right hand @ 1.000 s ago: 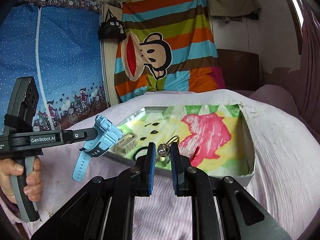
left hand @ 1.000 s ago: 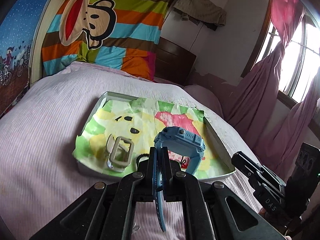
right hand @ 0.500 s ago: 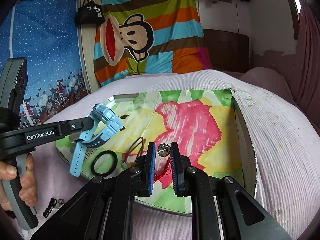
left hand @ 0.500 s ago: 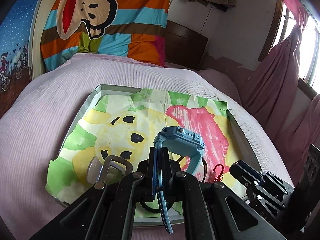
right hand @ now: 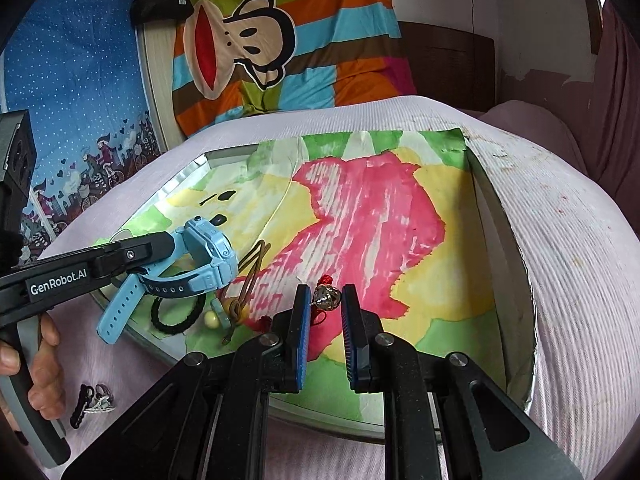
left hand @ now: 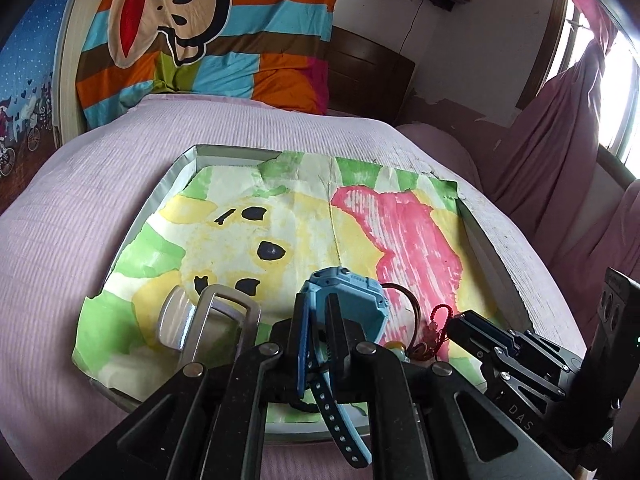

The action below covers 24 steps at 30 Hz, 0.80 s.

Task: Organize jewelry
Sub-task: 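Carry the watch and earring into the tray and open both tools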

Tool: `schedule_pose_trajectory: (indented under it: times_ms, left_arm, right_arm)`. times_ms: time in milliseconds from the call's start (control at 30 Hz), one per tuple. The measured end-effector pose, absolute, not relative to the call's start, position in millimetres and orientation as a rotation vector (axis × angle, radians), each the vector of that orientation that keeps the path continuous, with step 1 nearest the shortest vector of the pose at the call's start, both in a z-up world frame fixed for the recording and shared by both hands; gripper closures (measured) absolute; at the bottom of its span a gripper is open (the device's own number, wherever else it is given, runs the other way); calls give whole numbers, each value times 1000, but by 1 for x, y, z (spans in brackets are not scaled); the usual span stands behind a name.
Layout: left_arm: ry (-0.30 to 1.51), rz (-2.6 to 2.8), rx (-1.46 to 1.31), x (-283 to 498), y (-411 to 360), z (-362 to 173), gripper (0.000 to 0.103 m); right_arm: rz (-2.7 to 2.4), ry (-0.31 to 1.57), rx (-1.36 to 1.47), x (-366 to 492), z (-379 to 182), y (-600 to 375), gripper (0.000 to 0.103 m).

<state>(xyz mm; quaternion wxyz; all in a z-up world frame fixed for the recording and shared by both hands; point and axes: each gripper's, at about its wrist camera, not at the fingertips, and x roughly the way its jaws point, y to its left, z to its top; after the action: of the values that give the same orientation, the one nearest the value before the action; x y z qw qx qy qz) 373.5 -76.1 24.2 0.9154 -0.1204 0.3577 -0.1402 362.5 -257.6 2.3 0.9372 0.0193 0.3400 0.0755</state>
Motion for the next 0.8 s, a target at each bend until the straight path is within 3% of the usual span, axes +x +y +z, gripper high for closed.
schedule_pose_trajectory:
  times_ms: [100,200,333,567,733,800]
  left_arm:
    - [718,-304,-256,368,-74,26,80]
    - [691,-301,-245,359,-73,28,63]
    - [644,-298,-242,346,-70,33,54]
    - [527,-267,-233,312,-57,49,21]
    - [432,-243,-232,279,-41,59,0]
    - [399,-238,-230,266,-36,62,0]
  right_arm:
    - [151,686,49,362,2,-258,86]
    - [137,649,65,354,5,-263,66]
    - [123,574,72,338,15,-267,61]
    - [102,436,59,301,37,-267,39]
    - [102,335,76,270,49,-266,12]
    - [109,307,86,256,53,-266,5]
